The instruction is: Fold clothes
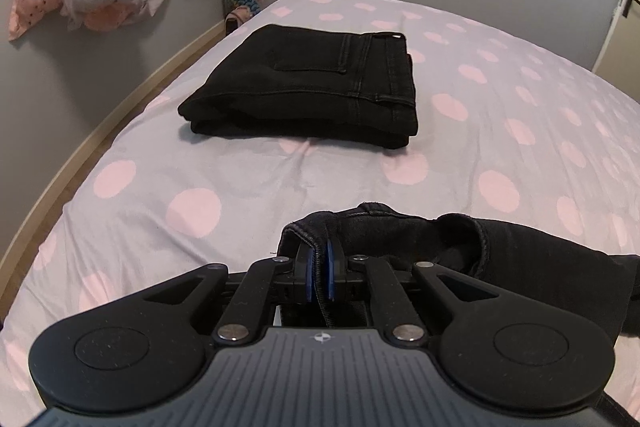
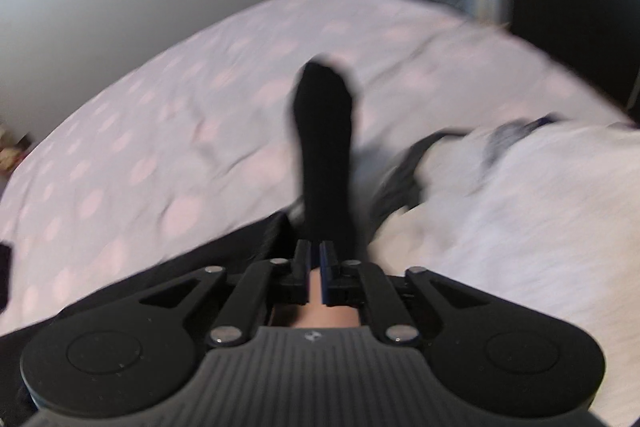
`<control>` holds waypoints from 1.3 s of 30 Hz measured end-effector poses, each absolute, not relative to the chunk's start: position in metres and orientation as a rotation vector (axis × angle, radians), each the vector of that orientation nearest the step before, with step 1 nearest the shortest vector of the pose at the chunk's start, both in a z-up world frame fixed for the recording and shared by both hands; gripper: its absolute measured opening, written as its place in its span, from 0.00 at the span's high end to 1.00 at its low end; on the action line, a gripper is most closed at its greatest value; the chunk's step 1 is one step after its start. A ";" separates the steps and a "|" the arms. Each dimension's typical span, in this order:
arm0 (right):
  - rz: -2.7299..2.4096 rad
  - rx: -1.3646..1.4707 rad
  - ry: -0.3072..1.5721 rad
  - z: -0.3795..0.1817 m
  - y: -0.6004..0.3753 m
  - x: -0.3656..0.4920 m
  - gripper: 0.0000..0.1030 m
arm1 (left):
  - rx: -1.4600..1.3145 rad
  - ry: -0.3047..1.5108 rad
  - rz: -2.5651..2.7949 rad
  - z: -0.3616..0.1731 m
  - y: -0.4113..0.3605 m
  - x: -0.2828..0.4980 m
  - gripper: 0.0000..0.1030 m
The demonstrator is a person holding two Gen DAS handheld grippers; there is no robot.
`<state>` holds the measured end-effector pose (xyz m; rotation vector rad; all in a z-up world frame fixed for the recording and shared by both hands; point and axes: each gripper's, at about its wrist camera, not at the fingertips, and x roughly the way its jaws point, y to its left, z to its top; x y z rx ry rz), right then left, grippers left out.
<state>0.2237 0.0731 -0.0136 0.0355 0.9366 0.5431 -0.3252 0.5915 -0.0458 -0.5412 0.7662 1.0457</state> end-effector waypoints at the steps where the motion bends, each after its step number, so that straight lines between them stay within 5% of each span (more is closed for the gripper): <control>1: 0.579 0.037 0.963 -0.020 0.089 0.220 0.81 | -0.543 0.769 1.045 -0.046 0.592 -0.326 0.91; 4: 0.686 0.033 1.029 -0.038 0.135 0.210 0.62 | -0.547 0.784 1.046 -0.049 0.594 -0.327 0.90; 9: 0.714 0.015 1.161 -0.079 0.213 0.208 0.53 | -0.540 0.803 1.044 -0.055 0.597 -0.325 0.90; 11: 0.670 0.060 1.223 -0.097 0.236 0.212 0.42 | -0.540 0.807 1.037 -0.056 0.599 -0.326 0.90; 15: 0.501 0.173 1.335 -0.133 0.261 0.228 0.42 | -0.550 0.808 1.019 -0.059 0.603 -0.328 0.90; 19: 0.397 0.227 1.339 -0.152 0.266 0.239 0.51 | -0.559 0.809 1.012 -0.064 0.607 -0.328 0.90; 24: 0.439 0.229 1.237 -0.123 0.267 0.234 0.89 | -0.579 0.806 1.015 -0.072 0.610 -0.329 0.89; 30: 0.492 0.235 1.111 -0.086 0.269 0.227 0.92 | -0.593 0.797 1.036 -0.069 0.612 -0.329 0.90; 36: 0.674 0.293 0.906 0.011 0.226 0.192 0.93 | -0.625 0.772 1.049 -0.063 0.608 -0.346 0.89; 39: 0.670 0.218 0.929 0.006 0.202 0.173 0.93 | -0.689 0.758 1.051 -0.068 0.610 -0.355 0.89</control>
